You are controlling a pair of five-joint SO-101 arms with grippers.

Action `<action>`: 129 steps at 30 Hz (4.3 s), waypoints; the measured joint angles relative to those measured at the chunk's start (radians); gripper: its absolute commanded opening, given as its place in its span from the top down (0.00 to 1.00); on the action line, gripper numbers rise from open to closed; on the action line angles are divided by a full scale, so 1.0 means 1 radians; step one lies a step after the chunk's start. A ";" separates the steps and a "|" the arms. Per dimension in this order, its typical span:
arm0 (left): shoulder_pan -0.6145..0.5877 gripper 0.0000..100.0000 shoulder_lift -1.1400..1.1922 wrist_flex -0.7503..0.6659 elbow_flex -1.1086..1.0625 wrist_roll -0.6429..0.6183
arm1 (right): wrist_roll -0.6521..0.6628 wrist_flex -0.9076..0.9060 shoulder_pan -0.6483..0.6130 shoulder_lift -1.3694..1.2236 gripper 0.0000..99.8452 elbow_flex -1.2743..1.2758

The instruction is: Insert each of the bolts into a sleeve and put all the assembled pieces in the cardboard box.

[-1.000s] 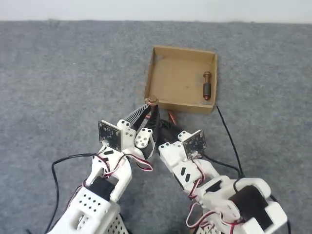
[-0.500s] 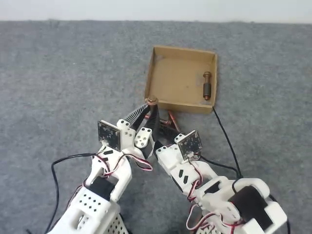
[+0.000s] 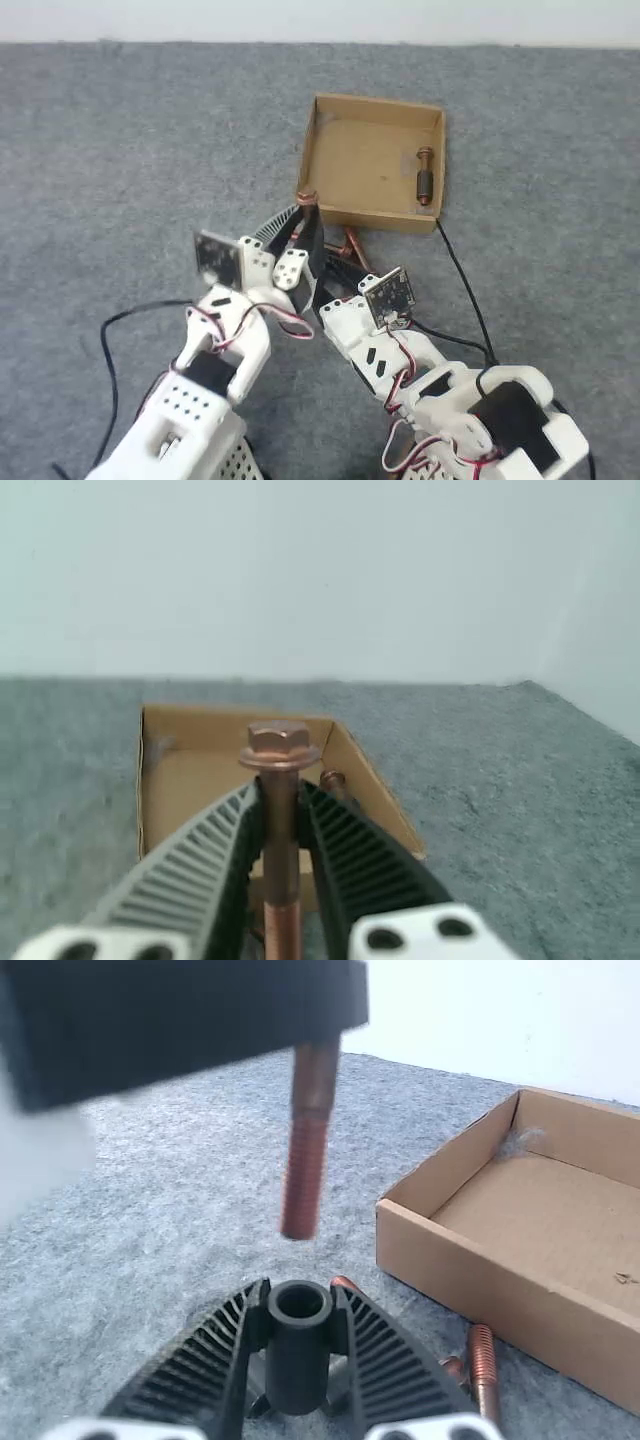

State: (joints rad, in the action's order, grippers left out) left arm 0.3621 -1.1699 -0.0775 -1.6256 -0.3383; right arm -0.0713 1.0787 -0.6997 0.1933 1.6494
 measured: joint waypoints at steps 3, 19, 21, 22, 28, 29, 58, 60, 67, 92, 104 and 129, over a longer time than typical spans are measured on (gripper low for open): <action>-0.002 0.99 0.150 0.000 0.052 -0.009 | 0.000 0.000 0.000 0.000 0.99 0.000; 0.003 0.99 0.241 -0.077 0.055 -0.015 | 0.000 0.000 0.015 0.000 0.99 0.000; 0.003 0.99 0.241 -0.080 0.046 -0.015 | 0.000 -0.003 0.015 0.000 0.99 0.000; 0.003 0.99 0.241 -0.081 0.046 -0.015 | 0.000 -0.006 0.015 0.000 0.99 0.000; 0.003 0.99 0.241 -0.081 0.046 -0.015 | 0.000 -0.006 0.015 0.000 0.99 0.000; 0.003 0.99 0.241 -0.081 0.046 -0.015 | 0.000 -0.009 0.015 0.000 0.99 0.000; 0.011 0.99 0.247 -0.256 -0.061 0.066 | 0.044 -0.720 0.048 0.362 0.99 -0.077; 0.011 0.99 0.247 -0.256 -0.061 0.066 | 0.044 -0.807 0.031 0.431 0.99 -0.077; 0.011 0.99 0.247 -0.256 -0.061 0.066 | 0.055 -0.905 0.021 0.485 0.99 -0.077; -0.219 0.99 0.247 0.537 0.160 0.003 | 0.167 -1.781 0.301 1.082 0.99 -0.138; -0.321 0.99 0.247 0.758 0.204 -0.003 | 0.110 -1.935 0.511 1.114 0.99 -0.187; -0.324 0.99 0.247 0.758 0.204 -0.003 | 0.129 -1.990 0.571 0.546 0.87 -0.480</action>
State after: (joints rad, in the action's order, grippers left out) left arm 0.0384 -0.9229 0.6805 -1.4216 -0.3414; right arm 0.0575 -0.9114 -0.1289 0.7396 1.1692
